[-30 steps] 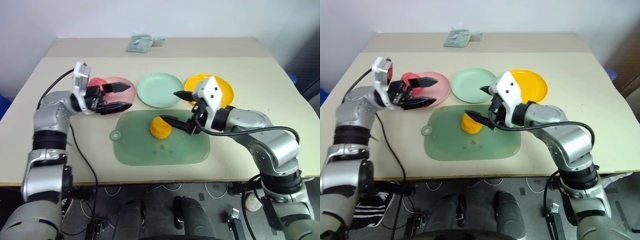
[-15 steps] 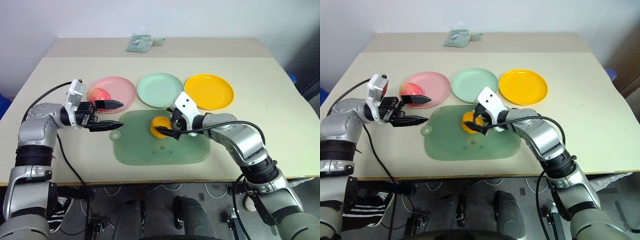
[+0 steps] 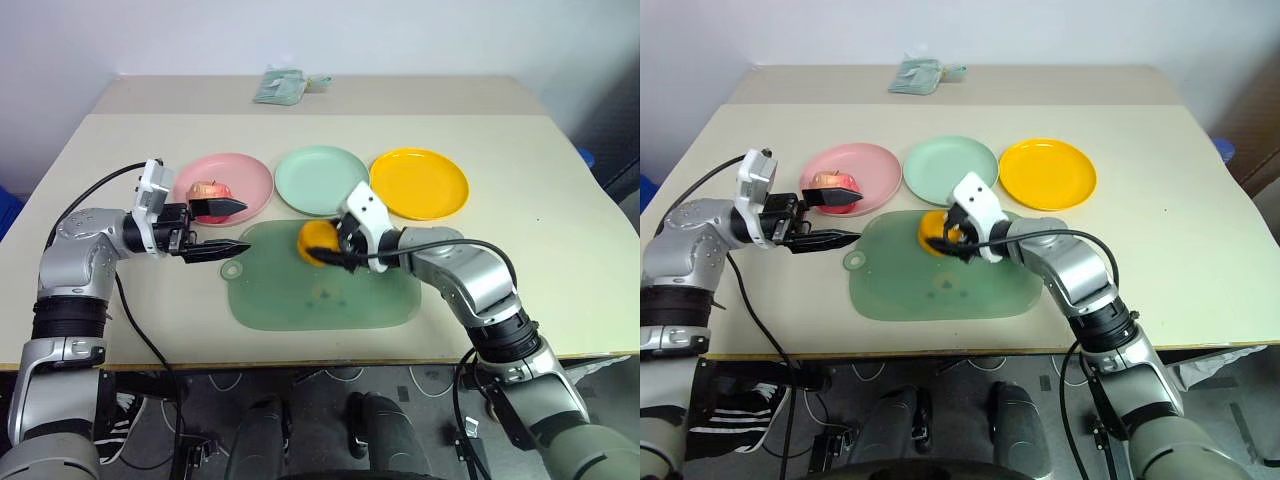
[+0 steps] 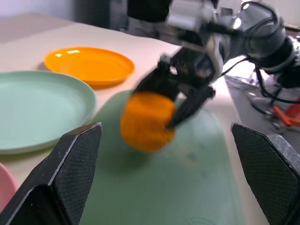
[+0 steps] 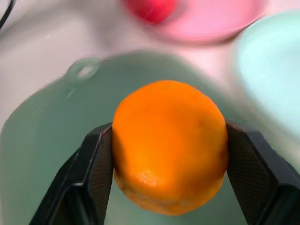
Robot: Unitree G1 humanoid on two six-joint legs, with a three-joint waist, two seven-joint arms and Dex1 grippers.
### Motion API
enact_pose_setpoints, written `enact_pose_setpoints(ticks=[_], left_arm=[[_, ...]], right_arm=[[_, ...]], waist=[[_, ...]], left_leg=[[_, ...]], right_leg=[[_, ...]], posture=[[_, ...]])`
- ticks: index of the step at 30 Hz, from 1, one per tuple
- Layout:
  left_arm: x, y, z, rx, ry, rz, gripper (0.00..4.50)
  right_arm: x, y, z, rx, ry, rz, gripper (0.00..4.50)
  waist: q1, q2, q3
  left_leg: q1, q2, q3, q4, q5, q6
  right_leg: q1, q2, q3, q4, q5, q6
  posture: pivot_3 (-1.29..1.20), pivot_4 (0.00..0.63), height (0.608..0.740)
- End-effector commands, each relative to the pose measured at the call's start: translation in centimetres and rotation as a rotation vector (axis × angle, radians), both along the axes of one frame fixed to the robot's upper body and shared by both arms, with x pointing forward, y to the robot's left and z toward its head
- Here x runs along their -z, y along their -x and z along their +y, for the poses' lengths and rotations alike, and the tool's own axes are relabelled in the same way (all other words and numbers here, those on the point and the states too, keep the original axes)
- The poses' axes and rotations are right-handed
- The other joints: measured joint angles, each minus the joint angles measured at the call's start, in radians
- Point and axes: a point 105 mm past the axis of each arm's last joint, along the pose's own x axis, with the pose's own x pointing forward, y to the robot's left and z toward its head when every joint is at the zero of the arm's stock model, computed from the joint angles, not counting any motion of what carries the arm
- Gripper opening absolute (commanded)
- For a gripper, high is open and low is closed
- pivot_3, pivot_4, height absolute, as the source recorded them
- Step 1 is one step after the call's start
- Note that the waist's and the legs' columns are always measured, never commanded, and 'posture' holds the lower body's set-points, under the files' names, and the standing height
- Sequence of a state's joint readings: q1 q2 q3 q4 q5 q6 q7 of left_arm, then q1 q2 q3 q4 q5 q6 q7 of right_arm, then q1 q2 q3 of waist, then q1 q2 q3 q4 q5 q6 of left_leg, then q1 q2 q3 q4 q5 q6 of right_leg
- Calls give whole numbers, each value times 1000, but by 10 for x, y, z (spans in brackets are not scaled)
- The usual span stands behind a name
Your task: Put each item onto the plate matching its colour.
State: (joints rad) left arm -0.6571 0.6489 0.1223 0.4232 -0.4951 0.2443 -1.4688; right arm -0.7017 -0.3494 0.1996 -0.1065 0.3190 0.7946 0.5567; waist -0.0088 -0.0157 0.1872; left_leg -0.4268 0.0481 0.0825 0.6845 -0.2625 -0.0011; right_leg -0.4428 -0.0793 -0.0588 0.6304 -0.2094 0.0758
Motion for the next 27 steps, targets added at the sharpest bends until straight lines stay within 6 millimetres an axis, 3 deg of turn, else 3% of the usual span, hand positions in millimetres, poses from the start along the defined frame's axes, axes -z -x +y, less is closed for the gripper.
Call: enact_pose_setpoints(ticks=[1,3,7,9,11,13,16,18,21,24,27], left_arm=[[-27,-15,-4,-82,75,-119,4500],[-30,-16,-12,-70,118,-128,4500],[-37,-30,-20,-165,174,-168,4500],[-38,-32,-22,-164,191,-168,4500],[-36,-30,-24,-151,186,-167,4500],[-33,-29,-25,-141,168,-164,4500],[-34,-23,-20,-103,177,-140,4500],[-36,-15,-16,-52,188,-136,4500],[-40,7,-13,85,227,-76,4500],[-30,19,-13,144,171,-28,4500],[-23,23,-12,162,136,6,4500]], right_arm=[[-58,-42,-53,311,-104,-215,2761],[-61,-65,-93,509,-43,-269,2761],[-50,-84,-131,661,34,-284,2761],[-42,-88,-136,658,33,-275,2761],[-28,-92,-136,643,-26,-218,3814],[-19,-94,-135,623,-54,-191,4473],[-35,-94,-137,617,-78,-247,4473],[-51,-89,-137,582,-164,-262,4473],[-63,-60,-116,352,-238,-217,4473],[-50,-13,-91,87,-139,-130,4473],[-37,7,-87,35,-65,-61,4473]], waist=[[1,0,0],[1,0,0],[-5,0,0],[-11,0,0],[-23,1,1],[-32,1,1],[-35,2,1],[-34,2,1],[-34,2,1],[-23,2,1],[-9,2,1]], left_leg=[[0,0,0,0,0,0],[0,0,0,0,0,0],[0,-1,1,-2,0,1],[0,0,1,-3,0,1],[0,0,2,-3,0,1],[1,0,2,-3,0,0],[1,0,2,-3,0,0],[1,0,2,-3,0,0],[1,1,2,-3,0,0],[0,1,0,-4,0,0],[1,0,1,-3,0,1]], right_leg=[[0,0,0,0,0,0],[0,0,0,0,0,0],[0,-1,0,-1,0,1],[-1,0,0,-1,0,1],[-1,0,1,0,0,1],[-1,1,1,0,0,1],[-1,1,1,0,0,1],[-1,1,2,0,0,1],[-1,0,2,0,0,1],[-1,0,1,0,0,1],[0,0,1,0,-1,1]], posture=[[0,150,740],[0,150,740],[0,150,740],[0,150,740],[0,150,740],[0,150,740],[0,150,740],[0,150,740],[0,150,740],[0,150,740],[0,150,740]])
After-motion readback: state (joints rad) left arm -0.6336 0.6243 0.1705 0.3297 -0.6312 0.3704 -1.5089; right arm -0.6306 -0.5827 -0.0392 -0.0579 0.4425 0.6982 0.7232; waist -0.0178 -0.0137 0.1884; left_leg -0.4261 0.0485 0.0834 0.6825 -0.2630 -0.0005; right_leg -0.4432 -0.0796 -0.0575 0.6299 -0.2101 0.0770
